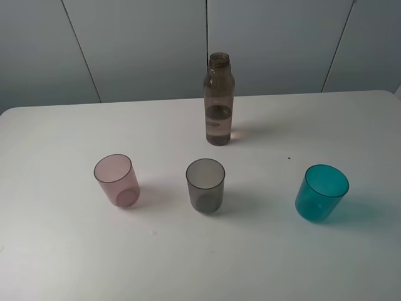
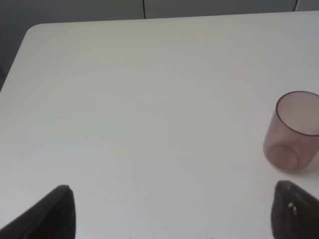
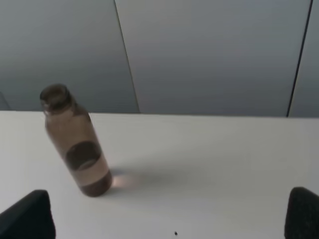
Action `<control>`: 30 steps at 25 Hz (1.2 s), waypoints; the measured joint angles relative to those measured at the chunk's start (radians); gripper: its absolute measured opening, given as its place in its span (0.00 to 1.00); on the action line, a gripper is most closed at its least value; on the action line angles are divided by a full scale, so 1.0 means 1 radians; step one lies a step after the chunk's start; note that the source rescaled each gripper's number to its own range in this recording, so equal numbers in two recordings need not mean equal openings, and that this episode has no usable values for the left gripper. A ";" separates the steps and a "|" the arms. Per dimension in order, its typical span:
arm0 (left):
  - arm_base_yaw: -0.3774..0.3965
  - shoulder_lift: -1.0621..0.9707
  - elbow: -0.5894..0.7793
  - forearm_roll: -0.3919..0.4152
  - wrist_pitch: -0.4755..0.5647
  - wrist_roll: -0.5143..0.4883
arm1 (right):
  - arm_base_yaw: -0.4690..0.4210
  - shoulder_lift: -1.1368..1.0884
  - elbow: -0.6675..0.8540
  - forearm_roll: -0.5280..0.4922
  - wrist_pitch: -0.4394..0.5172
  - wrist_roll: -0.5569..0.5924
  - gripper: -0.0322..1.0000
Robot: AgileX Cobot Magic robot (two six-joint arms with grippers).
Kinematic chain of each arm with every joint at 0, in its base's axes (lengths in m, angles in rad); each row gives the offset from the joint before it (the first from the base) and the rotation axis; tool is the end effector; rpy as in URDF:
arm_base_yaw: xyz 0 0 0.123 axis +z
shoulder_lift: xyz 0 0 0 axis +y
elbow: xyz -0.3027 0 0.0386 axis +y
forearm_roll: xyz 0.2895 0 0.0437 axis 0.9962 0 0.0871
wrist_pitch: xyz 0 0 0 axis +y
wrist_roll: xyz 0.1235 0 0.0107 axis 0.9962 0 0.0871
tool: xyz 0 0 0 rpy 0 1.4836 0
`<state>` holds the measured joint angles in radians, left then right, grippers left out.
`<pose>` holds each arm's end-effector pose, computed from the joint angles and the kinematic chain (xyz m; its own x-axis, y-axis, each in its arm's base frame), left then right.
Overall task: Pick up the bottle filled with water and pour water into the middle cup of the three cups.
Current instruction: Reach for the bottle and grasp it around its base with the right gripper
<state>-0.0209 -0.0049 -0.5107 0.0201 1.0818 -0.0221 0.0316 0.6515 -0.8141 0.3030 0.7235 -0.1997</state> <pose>0.0374 0.0014 0.2837 -0.4607 -0.0030 -0.8875 -0.0007 1.0000 -0.0031 0.1698 0.0299 0.3742 -0.4415 0.0159 -0.8971 -0.1953 0.9742 0.1134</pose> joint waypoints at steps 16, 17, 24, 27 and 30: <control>0.000 0.000 0.000 0.000 0.000 0.000 | 0.362 0.702 -0.057 0.056 -0.424 -0.132 1.00; 0.000 0.000 0.000 0.000 0.000 0.000 | 0.376 0.729 -0.057 0.056 -0.447 -0.143 1.00; 0.000 0.000 0.000 0.000 0.000 -0.002 | 0.439 0.918 -0.057 0.047 -0.608 -0.207 1.00; 0.000 0.000 0.000 0.000 0.000 -0.002 | 0.439 0.980 -0.057 -0.027 -0.671 -0.169 1.00; 0.000 0.000 0.000 0.000 0.000 -0.002 | 0.442 1.026 -0.057 -0.165 -0.723 -0.028 1.00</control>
<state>-0.0209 -0.0049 -0.5107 0.0201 1.0818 -0.0239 0.4735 1.6773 -0.8712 0.1381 0.0000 -0.2282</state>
